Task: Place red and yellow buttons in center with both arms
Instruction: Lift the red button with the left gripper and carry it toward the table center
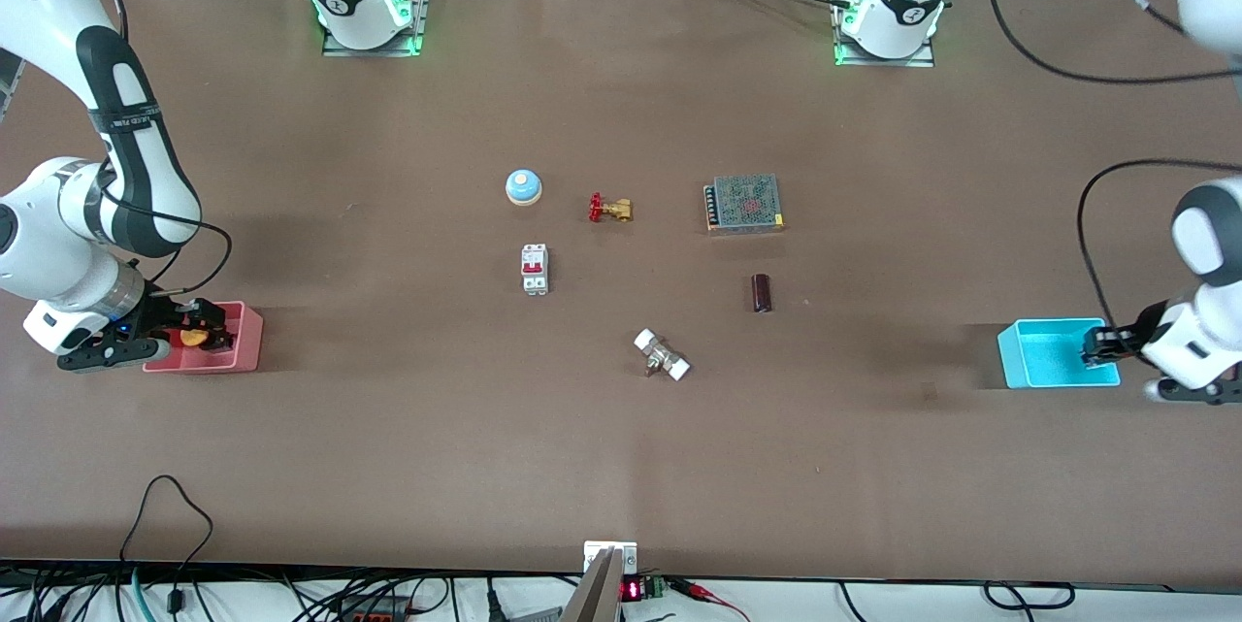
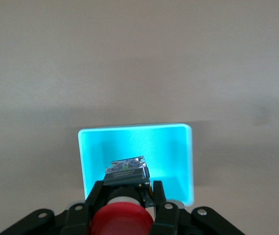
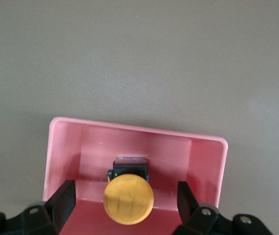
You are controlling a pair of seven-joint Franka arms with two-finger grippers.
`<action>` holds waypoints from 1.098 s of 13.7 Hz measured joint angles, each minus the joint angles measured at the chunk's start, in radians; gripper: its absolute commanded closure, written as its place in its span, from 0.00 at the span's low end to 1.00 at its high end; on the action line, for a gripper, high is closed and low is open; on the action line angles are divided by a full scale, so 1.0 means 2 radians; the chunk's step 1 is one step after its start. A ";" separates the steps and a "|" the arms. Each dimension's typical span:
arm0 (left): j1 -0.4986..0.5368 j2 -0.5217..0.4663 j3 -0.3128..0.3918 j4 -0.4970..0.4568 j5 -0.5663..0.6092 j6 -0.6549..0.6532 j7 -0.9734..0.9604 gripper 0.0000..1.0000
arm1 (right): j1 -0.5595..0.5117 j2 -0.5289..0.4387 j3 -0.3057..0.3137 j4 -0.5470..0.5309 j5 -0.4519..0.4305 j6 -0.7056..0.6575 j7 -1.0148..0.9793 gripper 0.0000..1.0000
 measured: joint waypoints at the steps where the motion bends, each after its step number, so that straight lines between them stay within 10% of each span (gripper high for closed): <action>1: -0.004 -0.017 -0.006 0.000 -0.010 -0.029 -0.002 0.73 | 0.000 0.000 0.000 0.002 0.000 0.000 0.000 0.08; 8: -0.091 -0.023 -0.015 -0.057 -0.090 -0.088 -0.070 0.73 | 0.000 0.006 0.000 0.007 0.000 0.000 -0.001 0.11; 15: -0.125 0.009 -0.015 -0.135 -0.102 0.058 -0.076 0.73 | 0.000 0.009 0.000 0.009 0.000 0.000 -0.011 0.36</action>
